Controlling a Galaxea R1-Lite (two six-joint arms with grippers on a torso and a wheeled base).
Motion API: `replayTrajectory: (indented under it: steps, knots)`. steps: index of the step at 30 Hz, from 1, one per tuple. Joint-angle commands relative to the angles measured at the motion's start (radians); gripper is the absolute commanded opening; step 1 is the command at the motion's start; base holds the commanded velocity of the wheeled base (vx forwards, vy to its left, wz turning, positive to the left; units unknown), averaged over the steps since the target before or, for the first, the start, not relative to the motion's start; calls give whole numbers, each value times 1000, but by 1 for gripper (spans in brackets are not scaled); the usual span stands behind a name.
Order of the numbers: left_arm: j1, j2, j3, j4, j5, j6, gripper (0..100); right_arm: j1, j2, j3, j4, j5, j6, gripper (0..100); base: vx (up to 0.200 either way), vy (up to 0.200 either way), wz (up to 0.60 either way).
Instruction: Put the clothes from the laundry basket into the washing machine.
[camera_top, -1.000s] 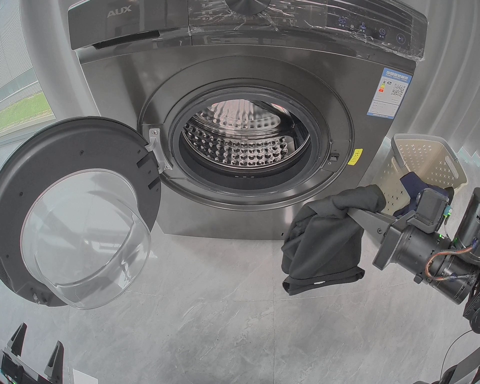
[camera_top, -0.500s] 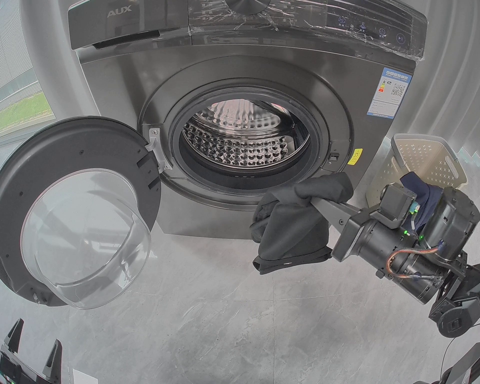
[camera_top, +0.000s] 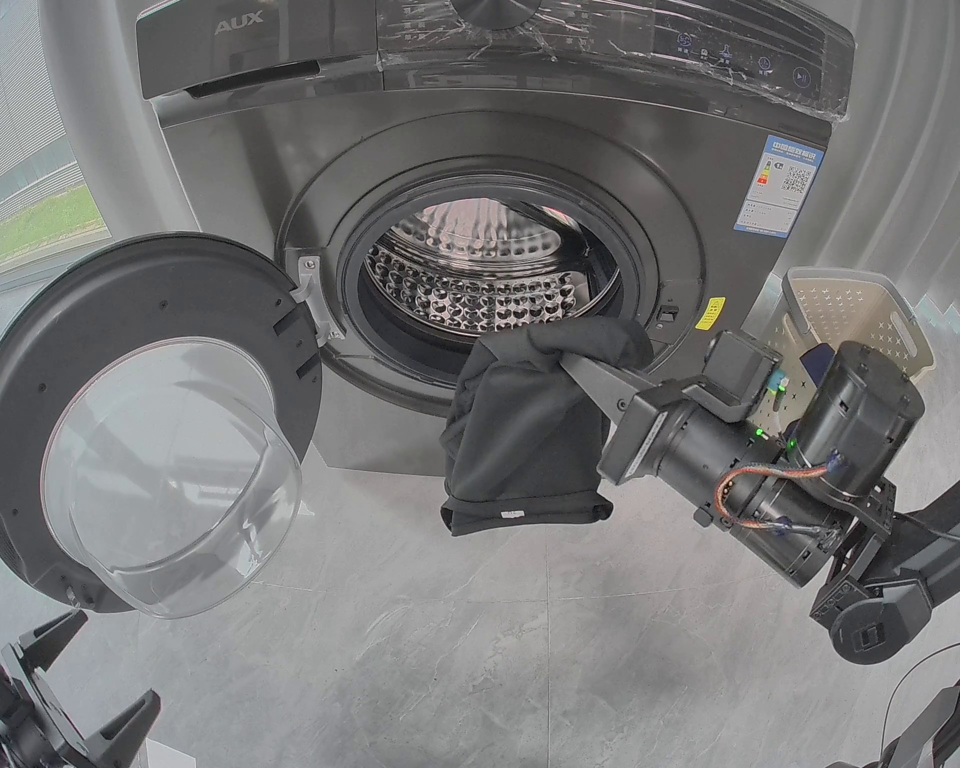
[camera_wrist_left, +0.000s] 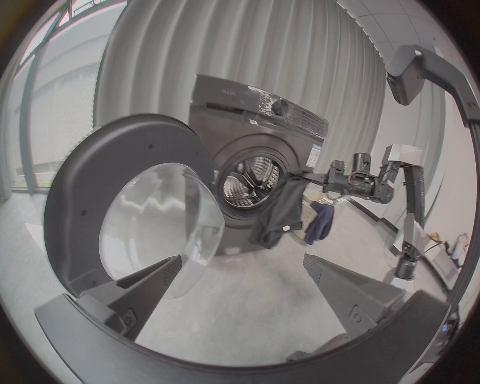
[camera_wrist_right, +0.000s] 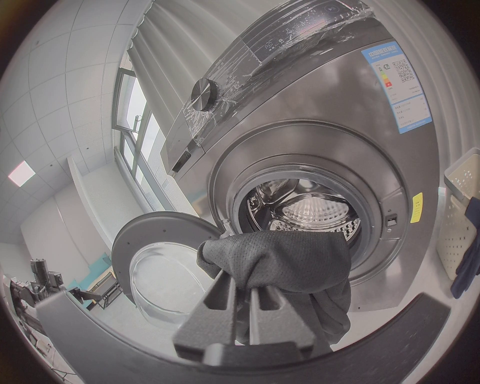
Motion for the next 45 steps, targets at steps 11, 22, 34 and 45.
replayTrajectory:
  steps: [11, 22, 34, 45]
  knots:
    - [-218, 845, -134, -486, -114, -11, 100, -3, 60, -107, -20, -138, 60, 0, 0, 0, 0]
    - [-374, 1048, -235, -513, -72, -40, 100, 20, 45, -173, 20, -131, 78, 0, 0, 0, 0]
    - [-383, 1287, -342, -688, -72, -69, 100, 45, 7, -153, 17, -118, 101, 0, 0, 0, 0]
    - [-425, 1416, -351, -859, -72, -109, 100, 63, -12, -120, 17, -122, 101, 0, 0, 0, 0]
